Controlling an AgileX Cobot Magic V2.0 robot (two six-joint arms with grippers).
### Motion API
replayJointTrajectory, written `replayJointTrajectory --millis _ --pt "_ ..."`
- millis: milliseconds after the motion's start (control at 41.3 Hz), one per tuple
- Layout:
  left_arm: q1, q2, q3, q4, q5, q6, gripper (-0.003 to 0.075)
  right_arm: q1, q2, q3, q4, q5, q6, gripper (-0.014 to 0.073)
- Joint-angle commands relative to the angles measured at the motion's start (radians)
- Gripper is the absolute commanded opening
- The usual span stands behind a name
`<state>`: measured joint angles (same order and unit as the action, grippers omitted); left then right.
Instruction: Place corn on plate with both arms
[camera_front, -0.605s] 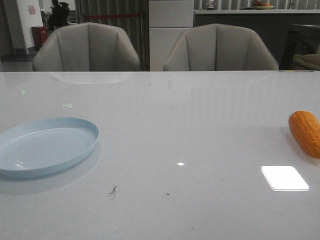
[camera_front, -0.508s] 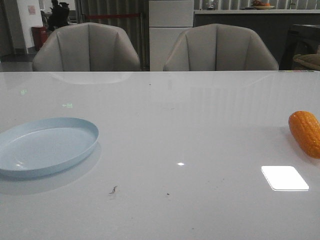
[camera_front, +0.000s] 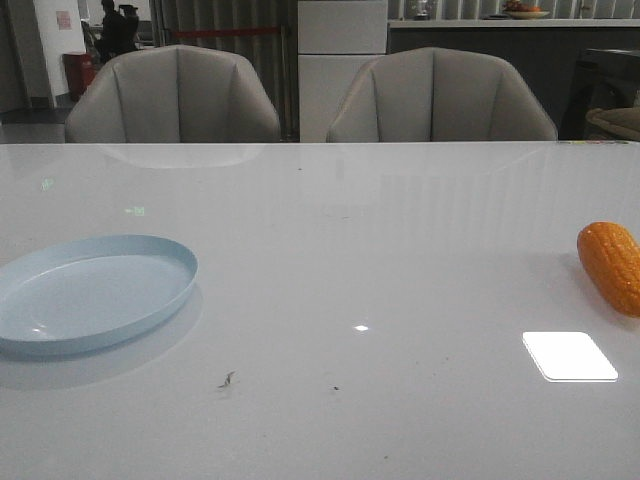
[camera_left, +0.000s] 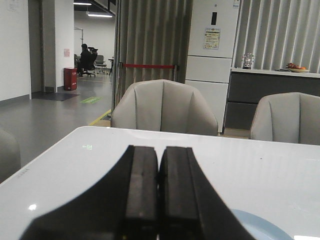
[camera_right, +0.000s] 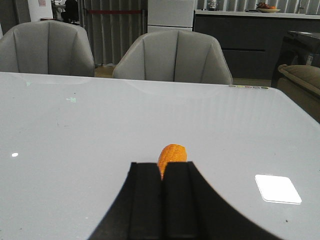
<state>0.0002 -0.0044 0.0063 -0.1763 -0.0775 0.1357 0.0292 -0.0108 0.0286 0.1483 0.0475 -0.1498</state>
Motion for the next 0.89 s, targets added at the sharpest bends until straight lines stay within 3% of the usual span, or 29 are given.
replayJointTrajectory --millis 0,629,871 --pt "-0.007 -0.020 0.038 0.002 -0.078 -0.011 0.0096 -0.001 -0.023 -0.021 -0.002 -0.092 -0.001 0.0026" --pt "-0.007 -0.018 -0.010 0.030 -0.086 -0.011 0.0096 -0.001 -0.023 -0.029 -0.002 -0.201 -0.001 0.0026" --pt "-0.007 -0.014 -0.123 0.116 -0.048 -0.011 0.0096 -0.001 -0.021 -0.192 -0.002 0.033 -0.001 0.0026"
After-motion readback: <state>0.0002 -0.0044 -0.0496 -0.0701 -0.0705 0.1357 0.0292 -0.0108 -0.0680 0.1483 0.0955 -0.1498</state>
